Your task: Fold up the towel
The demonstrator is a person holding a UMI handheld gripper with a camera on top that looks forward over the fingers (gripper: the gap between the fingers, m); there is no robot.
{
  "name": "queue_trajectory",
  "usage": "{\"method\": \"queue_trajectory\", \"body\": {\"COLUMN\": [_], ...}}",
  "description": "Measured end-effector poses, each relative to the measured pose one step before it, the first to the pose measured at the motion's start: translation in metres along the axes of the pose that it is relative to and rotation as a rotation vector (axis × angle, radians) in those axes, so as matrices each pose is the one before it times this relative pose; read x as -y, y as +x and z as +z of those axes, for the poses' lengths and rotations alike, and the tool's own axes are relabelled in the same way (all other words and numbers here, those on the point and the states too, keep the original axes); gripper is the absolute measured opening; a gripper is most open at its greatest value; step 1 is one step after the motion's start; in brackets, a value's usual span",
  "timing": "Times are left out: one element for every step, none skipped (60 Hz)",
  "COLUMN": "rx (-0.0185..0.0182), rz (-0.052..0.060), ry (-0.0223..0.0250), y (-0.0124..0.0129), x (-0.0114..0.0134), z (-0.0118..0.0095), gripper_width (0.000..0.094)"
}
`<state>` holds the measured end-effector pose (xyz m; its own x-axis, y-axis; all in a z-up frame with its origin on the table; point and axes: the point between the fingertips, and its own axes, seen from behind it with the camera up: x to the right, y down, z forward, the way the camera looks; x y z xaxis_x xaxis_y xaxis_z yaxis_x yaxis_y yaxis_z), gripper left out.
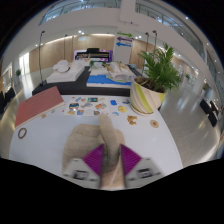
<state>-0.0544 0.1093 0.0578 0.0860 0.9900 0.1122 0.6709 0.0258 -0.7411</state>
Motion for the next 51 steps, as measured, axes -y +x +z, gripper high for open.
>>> {"method": "queue_trajectory", "body": {"rx": [-0.00283,-0.00706,-0.00365,-0.00344,-0.00215,-0.00501,-0.00239,0.00115,0.00499,0.00663,0.0031,0.00567,0.00406,0.00322,0.00206,0.00075,0.00005,-0.00133,-0.00137,-0.00322,-0.00512,-0.00574,-0.00568,-0.00531,-0.00573,-0.00644,-0.00607,-0.00468,-0.00211,-0.00085,-0.00081,-0.00178,-0.00163,-0.00189,-0.00154,-0.0008,0.00132,0.00428,0.00619,0.00614,0.00411,0.0022,0.00235,-0.00005,-0.00223,-0.00246,-0.00372,-0.00412,-0.00274,-0.00095,0.00124], "rz": [0.0,0.0022,0.0025,0.0054,0.0056,0.0063,0.0081,0.0059,0.0038,0.0024,0.0016,0.0031,0.0047,0.0061,0.007,0.0065,0.0055,0.0037,0.0042,0.0045,0.0044,0.0032,0.0022,0.0018,0.002,0.0023,0.0017,0.0,-0.0023,-0.0036,-0.0043,-0.0041,-0.002,0.0002,0.0009,0.0004,-0.0006,-0.0005,-0.0001,-0.0019,-0.0054,-0.0063,-0.0023,-0.0004,-0.0001,0.0006,0.0005,-0.0016,-0.0033,-0.0045,-0.0049], "ry": [-0.00467,-0.00359,-0.00274,0.00094,-0.00048,-0.00026,0.00141,0.0017,0.00241,0.0013,-0.00145,-0.00096,-0.0024,-0.00307,-0.00261,-0.00351,-0.00441,-0.00826,-0.00805,-0.00999,-0.00941,-0.00813,-0.00643,-0.00477,-0.00206,-0.00097,-0.00074,-0.00062,0.00113,0.00279,0.0034,0.00248,0.00186,0.0025,0.00279,0.00287,0.00251,0.00215,0.00278,0.00496,0.00572,0.00119,-0.0021,-0.00136,0.00061,0.00135,0.00361,0.00322,0.0023,0.00201,0.00259], "y": [0.00319,0.00416,0.00351,0.00316,0.00325,0.00336,0.00264,0.00195,0.00055,0.00012,-0.00009,0.00032,-0.00001,0.00014,0.00025,0.00022,0.00028,-0.00099,0.00017,0.00012,0.00094,0.00079,0.00117,0.00149,0.0013,0.00135,0.00123,0.0008,0.00077,0.00011,-0.00006,-0.00056,0.00032,0.00016,0.00026,-0.00016,-0.00063,-0.00074,-0.00184,-0.00125,-0.00137,-0.00099,-0.00058,-0.00023,0.00021,-0.00062,0.00078,0.00093,0.00078,0.00011,0.00006], "x": [-0.00149,-0.00128,-0.00087,-0.00013,0.00026,-0.00151,0.00043,0.00037,0.00021,0.00005,0.00319,-0.00237,-0.00118,-0.0017,-0.0017,-0.00189,-0.00252,0.00126,-0.0052,-0.0046,-0.00452,-0.00442,-0.00395,-0.0018,-0.00312,-0.00269,-0.00259,-0.0027,-0.00236,-0.00161,-0.00111,-0.00013,-0.00135,-0.00075,-0.00065,-0.00043,-0.00034,-0.00026,-0.0001,0.00057,0.00098,0.00057,-0.00038,-0.00019,0.00041,0.00207,0.00131,0.0012,0.00115,0.00117,0.00096], "z": [-0.0013,-0.00242,-0.0033,-0.00406,-0.00535,-0.00886,-0.00724,-0.00829,-0.00931,-0.00995,-0.00669,-0.0154,-0.01179,-0.01252,-0.01281,-0.01287,-0.0128,-0.00392,-0.02015,-0.01219,-0.01154,-0.01134,-0.01068,-0.00481,-0.0091,-0.00723,-0.00769,-0.00668,-0.00607,-0.00549,-0.00477,-0.0021,-0.00372,-0.00342,-0.00258,-0.00256,-0.0013,-0.00153,-0.00078,-0.00051,-0.00079,-0.00038,-0.00021,-0.00007,0.00009,0.00571,0.00045,0.00032,0.0007,0.00038,0.00079], "gripper_width": [0.0494,0.0625,0.0755,0.0885,0.0854,0.0827,0.0821,0.0827,0.0849,0.0858,0.0865,0.0859,0.0852,0.0851,0.0851,0.0851,0.0852,0.0847,0.0845,0.0848,0.0849,0.0851,0.0852,0.0851,0.0847,0.085,0.0849,0.0851,0.0852,0.0854,0.0852,0.0853,0.0857,0.0851,0.0852,0.0853,0.0853,0.0852,0.0854,0.0852,0.0854,0.0854,0.0848,0.085,0.0847,0.0851,0.0847,0.0848,0.0848,0.085,0.0853]}}
